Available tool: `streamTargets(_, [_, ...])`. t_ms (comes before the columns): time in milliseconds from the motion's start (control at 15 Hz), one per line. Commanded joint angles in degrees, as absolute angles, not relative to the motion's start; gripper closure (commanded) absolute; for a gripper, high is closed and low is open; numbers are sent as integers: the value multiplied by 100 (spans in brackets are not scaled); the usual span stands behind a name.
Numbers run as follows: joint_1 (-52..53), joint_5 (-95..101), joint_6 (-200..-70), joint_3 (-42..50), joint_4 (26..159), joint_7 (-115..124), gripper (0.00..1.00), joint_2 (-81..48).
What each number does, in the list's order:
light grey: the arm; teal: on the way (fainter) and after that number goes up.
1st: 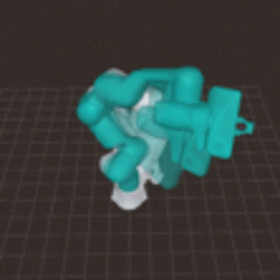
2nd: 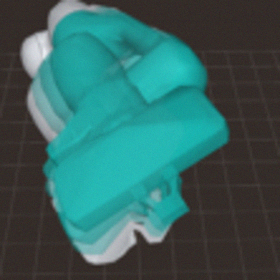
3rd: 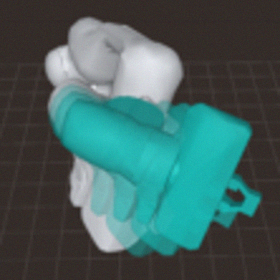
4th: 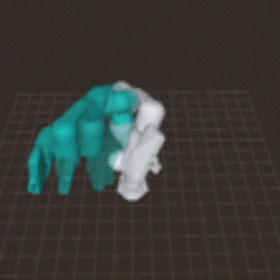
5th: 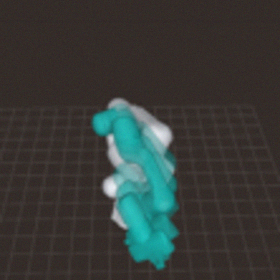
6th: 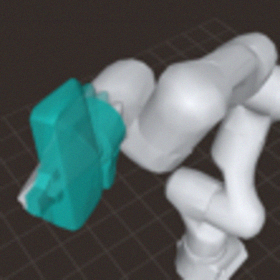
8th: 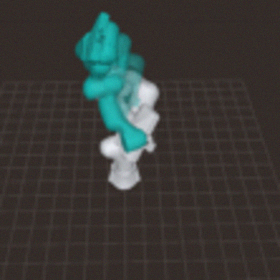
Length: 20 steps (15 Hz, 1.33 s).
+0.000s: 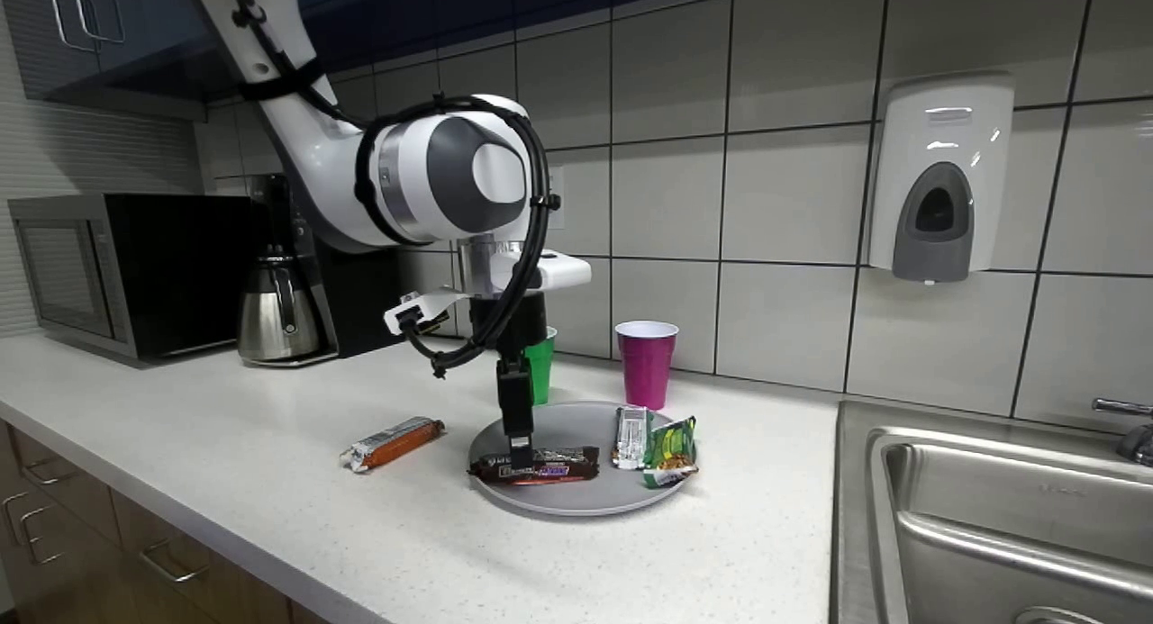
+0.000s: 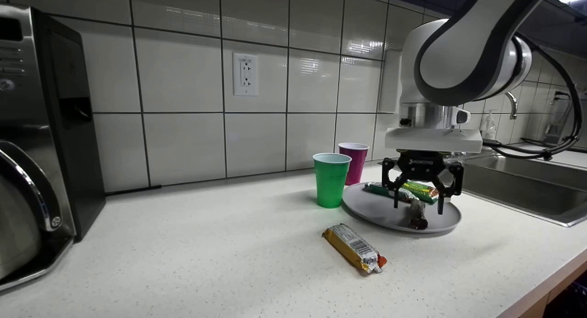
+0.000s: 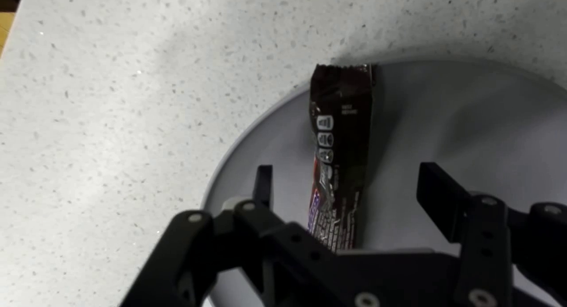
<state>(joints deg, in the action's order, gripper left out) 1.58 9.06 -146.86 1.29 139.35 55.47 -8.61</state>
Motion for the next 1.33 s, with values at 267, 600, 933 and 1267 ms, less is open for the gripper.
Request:
streamTargets(267, [288, 1082, -14610, 227, 13978, 5559, 0, -661])
streamTargets(600, [445, 1179, -14519, 102, 13980, 5317, 0, -527])
streamTargets(933, [626, 1091, -14514, -53, 13928, 5000, 0, -482])
streamTargets(1267, [758, 1035, -14522, -231, 13890, 4689, 0, -486])
